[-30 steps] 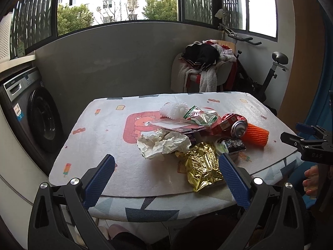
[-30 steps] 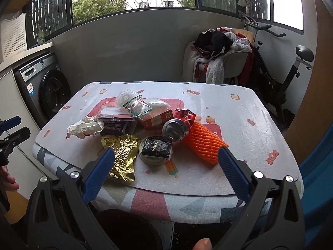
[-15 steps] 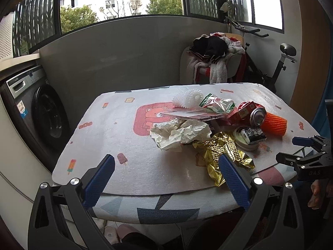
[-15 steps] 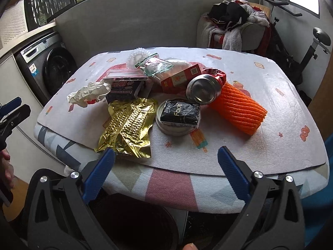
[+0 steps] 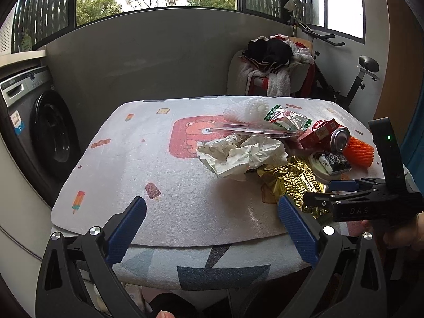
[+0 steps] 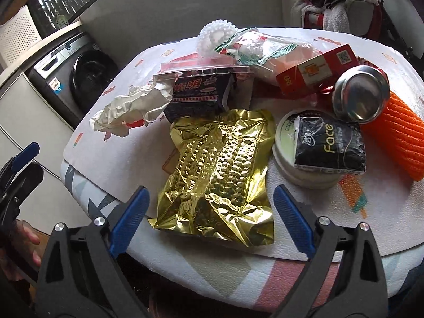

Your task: Collect trash

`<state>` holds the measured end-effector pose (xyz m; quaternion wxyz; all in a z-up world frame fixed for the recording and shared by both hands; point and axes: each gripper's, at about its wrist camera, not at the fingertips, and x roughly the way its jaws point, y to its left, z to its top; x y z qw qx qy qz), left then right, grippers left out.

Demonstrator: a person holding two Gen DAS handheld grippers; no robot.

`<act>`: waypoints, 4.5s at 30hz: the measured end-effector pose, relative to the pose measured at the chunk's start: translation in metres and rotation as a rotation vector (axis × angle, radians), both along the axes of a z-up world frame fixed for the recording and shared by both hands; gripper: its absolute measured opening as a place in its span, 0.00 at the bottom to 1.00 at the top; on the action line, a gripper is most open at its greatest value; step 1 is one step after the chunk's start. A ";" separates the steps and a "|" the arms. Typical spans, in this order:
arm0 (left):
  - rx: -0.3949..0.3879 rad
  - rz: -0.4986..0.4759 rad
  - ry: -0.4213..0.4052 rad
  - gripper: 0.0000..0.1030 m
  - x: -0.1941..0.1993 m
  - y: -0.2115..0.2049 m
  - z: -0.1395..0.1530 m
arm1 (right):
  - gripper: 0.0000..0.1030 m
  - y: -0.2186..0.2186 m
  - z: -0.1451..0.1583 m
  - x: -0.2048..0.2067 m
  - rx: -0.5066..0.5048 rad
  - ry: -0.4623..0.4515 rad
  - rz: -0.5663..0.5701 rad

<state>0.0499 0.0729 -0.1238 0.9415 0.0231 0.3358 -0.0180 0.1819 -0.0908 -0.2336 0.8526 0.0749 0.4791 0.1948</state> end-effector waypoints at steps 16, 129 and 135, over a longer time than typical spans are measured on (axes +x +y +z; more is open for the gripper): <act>-0.176 0.074 0.066 0.95 0.010 0.029 -0.011 | 0.45 0.017 0.002 -0.001 0.013 -0.049 -0.006; -0.170 -0.078 0.069 0.93 -0.083 -0.026 -0.046 | 0.46 0.006 -0.019 -0.181 -0.330 -0.190 0.393; -0.174 -0.070 0.082 0.93 -0.082 -0.025 -0.048 | 0.46 0.013 -0.044 -0.171 -0.356 -0.058 0.415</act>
